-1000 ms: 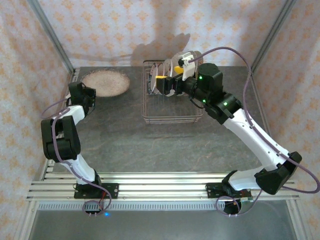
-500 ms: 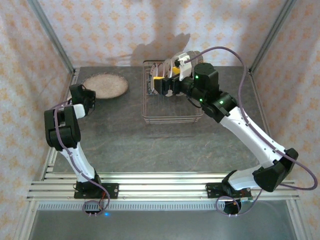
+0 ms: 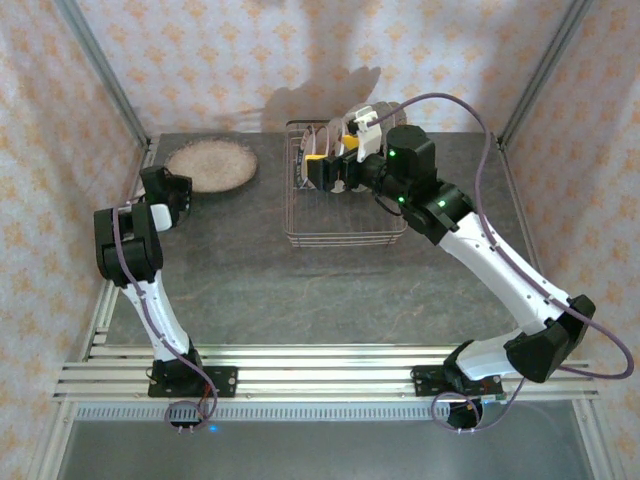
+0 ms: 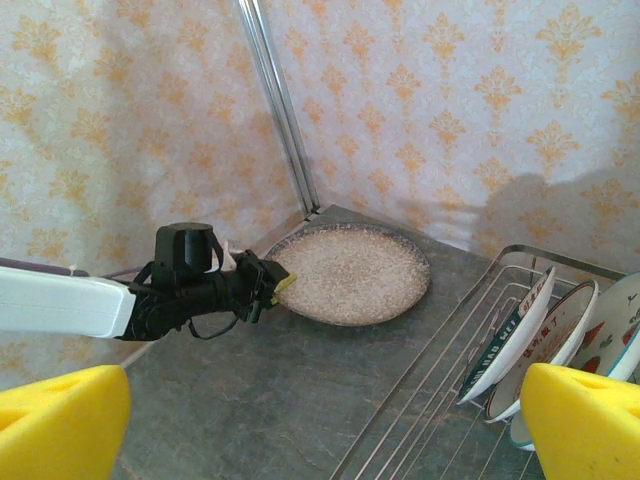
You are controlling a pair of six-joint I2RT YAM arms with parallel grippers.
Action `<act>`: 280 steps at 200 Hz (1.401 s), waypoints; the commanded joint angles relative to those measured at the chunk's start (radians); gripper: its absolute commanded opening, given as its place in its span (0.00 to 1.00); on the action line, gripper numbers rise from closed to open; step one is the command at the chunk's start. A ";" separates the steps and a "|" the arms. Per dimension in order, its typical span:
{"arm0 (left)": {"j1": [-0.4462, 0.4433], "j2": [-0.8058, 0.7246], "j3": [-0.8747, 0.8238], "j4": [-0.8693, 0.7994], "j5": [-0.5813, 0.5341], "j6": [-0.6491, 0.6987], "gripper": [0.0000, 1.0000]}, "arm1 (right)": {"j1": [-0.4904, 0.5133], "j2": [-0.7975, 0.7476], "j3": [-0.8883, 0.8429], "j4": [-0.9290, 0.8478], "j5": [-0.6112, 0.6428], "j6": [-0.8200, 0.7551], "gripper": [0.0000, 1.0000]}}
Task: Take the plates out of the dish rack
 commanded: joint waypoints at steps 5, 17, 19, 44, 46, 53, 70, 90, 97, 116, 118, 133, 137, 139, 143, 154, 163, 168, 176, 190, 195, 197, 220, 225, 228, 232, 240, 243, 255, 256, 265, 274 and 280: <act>0.014 0.008 0.068 0.189 0.045 -0.001 0.00 | 0.007 -0.001 0.047 -0.012 -0.013 -0.008 1.00; 0.014 0.020 0.072 0.185 0.047 0.002 0.00 | 0.006 -0.001 0.054 -0.023 -0.017 -0.008 1.00; 0.013 0.022 0.071 0.184 0.048 0.002 0.00 | 0.007 0.001 0.056 -0.025 -0.017 -0.010 1.00; 0.015 0.047 0.072 0.182 0.054 0.001 0.01 | 0.007 0.000 0.067 -0.047 -0.016 -0.010 1.00; 0.015 0.049 0.072 0.181 0.054 0.002 0.02 | 0.007 -0.001 0.067 -0.048 -0.015 -0.010 1.00; 0.015 0.055 0.073 0.173 0.056 0.005 0.03 | 0.007 -0.001 0.067 -0.049 -0.012 -0.008 1.00; 0.017 0.057 0.075 0.145 0.057 0.013 0.09 | 0.007 0.000 0.074 -0.060 -0.006 -0.001 1.00; 0.017 0.051 0.082 0.096 0.065 0.030 0.15 | 0.007 0.000 0.073 -0.065 0.005 0.005 1.00; 0.018 0.047 0.085 0.078 0.065 0.036 0.19 | 0.007 0.000 0.071 -0.064 0.009 0.008 1.00; 0.020 0.040 0.085 0.030 0.071 0.050 0.28 | 0.007 -0.001 0.068 -0.061 0.019 0.013 1.00; 0.020 0.039 0.085 0.026 0.072 0.051 0.29 | 0.007 -0.001 0.067 -0.061 0.019 0.013 1.00; 0.023 0.032 0.078 0.003 0.069 0.056 0.35 | 0.007 -0.003 0.067 -0.057 0.022 0.016 1.00; 0.023 0.030 0.078 -0.006 0.068 0.059 0.37 | 0.007 -0.003 0.067 -0.056 0.024 0.016 1.00; 0.023 0.029 0.077 -0.011 0.068 0.060 0.38 | 0.007 -0.003 0.068 -0.055 0.024 0.016 1.00; 0.024 0.028 0.080 -0.023 0.069 0.063 0.40 | 0.007 -0.002 0.068 -0.055 0.025 0.016 0.99; 0.024 0.028 0.088 -0.055 0.073 0.069 0.43 | 0.007 -0.003 0.070 -0.054 0.028 0.018 0.99; 0.024 0.026 0.092 -0.068 0.075 0.071 0.46 | 0.007 -0.003 0.070 -0.054 0.031 0.019 0.99; 0.024 0.026 0.094 -0.080 0.075 0.072 0.47 | 0.007 -0.002 0.071 -0.055 0.033 0.020 0.99; 0.024 0.024 0.102 -0.114 0.071 0.078 0.51 | 0.007 -0.001 0.073 -0.057 0.036 0.022 0.99; 0.024 0.019 0.115 -0.159 0.069 0.091 0.56 | 0.007 -0.003 0.075 -0.062 0.046 0.024 0.99; 0.026 0.017 0.120 -0.178 0.068 0.092 0.58 | 0.007 -0.003 0.075 -0.062 0.048 0.025 0.99; 0.026 0.016 0.121 -0.183 0.068 0.092 0.58 | 0.007 -0.003 0.075 -0.062 0.049 0.025 0.99; 0.027 0.020 0.151 -0.275 0.075 0.101 0.61 | 0.007 -0.007 0.075 -0.066 0.062 0.029 0.99; 0.027 0.020 0.159 -0.292 0.077 0.106 0.62 | 0.007 -0.007 0.073 -0.067 0.066 0.030 0.99; 0.027 0.020 0.162 -0.306 0.077 0.110 0.63 | 0.007 -0.007 0.073 -0.068 0.069 0.030 0.99; 0.027 0.020 0.167 -0.328 0.073 0.113 0.63 | 0.007 -0.009 0.071 -0.067 0.073 0.031 0.99; 0.027 0.019 0.178 -0.367 0.072 0.118 0.65 | 0.007 -0.011 0.070 -0.070 0.085 0.032 0.99; 0.027 0.019 0.182 -0.379 0.072 0.121 0.66 | 0.007 -0.011 0.070 -0.071 0.088 0.033 0.99; 0.027 0.020 0.198 -0.432 0.066 0.133 0.67 | 0.007 -0.013 0.068 -0.073 0.105 0.033 0.99; 0.027 0.019 0.199 -0.436 0.066 0.133 0.68 | 0.006 -0.013 0.068 -0.074 0.106 0.033 0.99; 0.027 0.022 0.213 -0.472 0.065 0.141 0.69 | 0.007 -0.015 0.068 -0.077 0.118 0.036 0.99; 0.027 0.025 0.227 -0.511 0.063 0.149 0.69 | 0.007 -0.017 0.068 -0.079 0.125 0.036 0.99; 0.026 0.026 0.237 -0.536 0.062 0.155 0.69 | 0.007 -0.017 0.070 -0.081 0.131 0.037 0.99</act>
